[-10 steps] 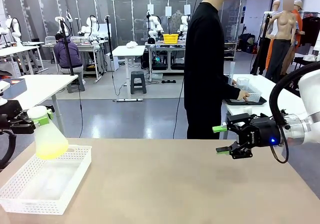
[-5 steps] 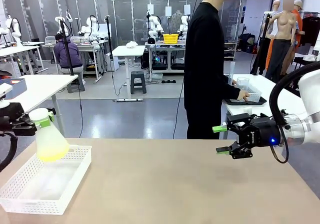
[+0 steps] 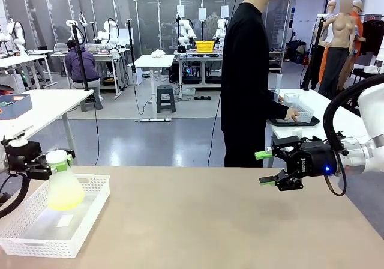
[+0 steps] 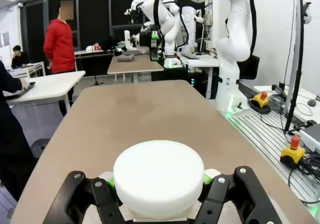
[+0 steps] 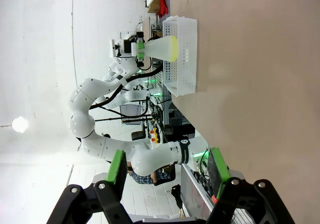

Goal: Prepare the solutions needed for the experiment.
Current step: When the human places the Big flask in the center of the table, pick up the Big flask and place it in the left Organizing basket.

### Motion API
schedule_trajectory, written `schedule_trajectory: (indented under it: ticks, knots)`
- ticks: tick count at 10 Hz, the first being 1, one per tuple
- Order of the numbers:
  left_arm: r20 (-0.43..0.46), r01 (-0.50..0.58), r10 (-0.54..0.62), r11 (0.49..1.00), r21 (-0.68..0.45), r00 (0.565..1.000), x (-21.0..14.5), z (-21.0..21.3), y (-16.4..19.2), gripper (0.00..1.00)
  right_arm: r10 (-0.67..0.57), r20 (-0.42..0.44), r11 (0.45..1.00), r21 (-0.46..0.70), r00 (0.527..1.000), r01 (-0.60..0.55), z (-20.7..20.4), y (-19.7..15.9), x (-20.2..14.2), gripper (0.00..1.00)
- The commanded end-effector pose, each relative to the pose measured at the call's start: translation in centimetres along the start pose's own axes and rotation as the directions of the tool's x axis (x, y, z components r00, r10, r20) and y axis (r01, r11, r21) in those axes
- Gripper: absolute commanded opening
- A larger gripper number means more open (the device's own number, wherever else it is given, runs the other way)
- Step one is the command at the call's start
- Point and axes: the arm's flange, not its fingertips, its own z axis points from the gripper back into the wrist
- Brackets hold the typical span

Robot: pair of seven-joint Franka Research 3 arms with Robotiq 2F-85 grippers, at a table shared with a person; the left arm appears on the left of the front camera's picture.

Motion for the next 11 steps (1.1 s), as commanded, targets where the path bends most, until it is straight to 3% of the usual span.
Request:
schedule_trajectory:
  ticks: [1,6,11]
  knots:
    - [-0.053,0.03,-0.031,0.999,-0.031,0.998,-1.0,0.4,0.6,0.23,0.003,0.007,1.0,-0.006,1.0,-0.003,-0.1,0.0,-0.2,0.82]
    - [-0.029,0.14,-0.144,0.985,-0.104,0.989,-3.8,0.7,0.6,0.23,0.003,0.007,1.0,-0.006,1.0,-0.003,-0.1,0.0,-0.2,0.82]
    - [-0.009,0.093,-0.095,0.985,-0.142,0.995,-4.9,1.4,1.1,0.23,0.003,0.007,1.0,-0.006,1.0,-0.003,-0.1,0.0,-0.2,0.82]
